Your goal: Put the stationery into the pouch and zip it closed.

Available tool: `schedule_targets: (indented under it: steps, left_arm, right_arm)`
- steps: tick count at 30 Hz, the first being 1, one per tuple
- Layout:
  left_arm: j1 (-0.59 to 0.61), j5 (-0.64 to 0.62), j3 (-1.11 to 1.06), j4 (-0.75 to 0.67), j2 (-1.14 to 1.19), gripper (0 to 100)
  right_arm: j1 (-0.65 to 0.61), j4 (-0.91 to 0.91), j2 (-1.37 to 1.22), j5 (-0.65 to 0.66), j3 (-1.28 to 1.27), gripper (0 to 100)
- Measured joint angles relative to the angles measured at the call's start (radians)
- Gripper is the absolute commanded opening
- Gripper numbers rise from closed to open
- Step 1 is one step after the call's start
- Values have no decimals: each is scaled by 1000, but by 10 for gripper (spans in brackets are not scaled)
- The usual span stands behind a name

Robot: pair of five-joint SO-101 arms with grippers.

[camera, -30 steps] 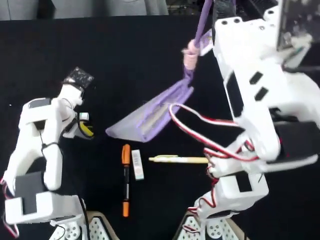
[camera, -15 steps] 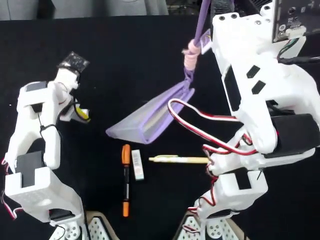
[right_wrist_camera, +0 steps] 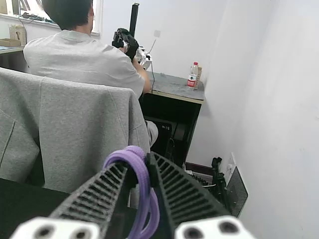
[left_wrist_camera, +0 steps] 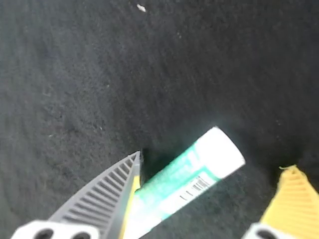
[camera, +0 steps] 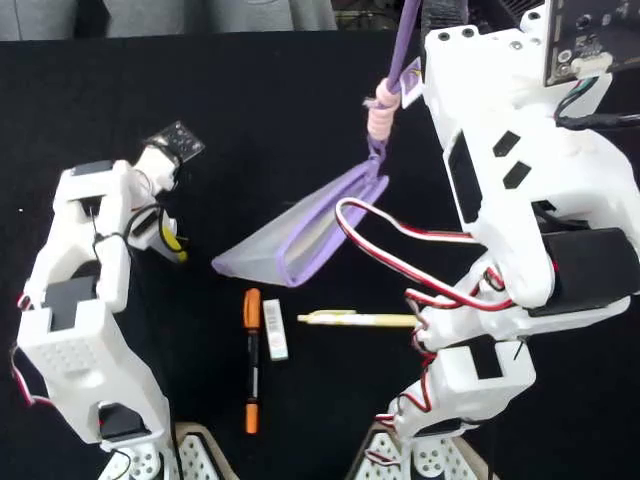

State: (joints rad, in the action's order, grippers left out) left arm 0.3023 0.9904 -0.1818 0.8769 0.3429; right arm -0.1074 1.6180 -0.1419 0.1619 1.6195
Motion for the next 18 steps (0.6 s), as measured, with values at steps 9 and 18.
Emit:
schedule_targets:
  steps: [9, 18]
  left_arm:
    - [-5, 0, 55, 20, 64, 99]
    - [-6, 6, 87, 101, 58, 98]
  right_arm:
    - [0, 0, 0, 0, 0, 11]
    - [0, 0, 0, 0, 0, 11]
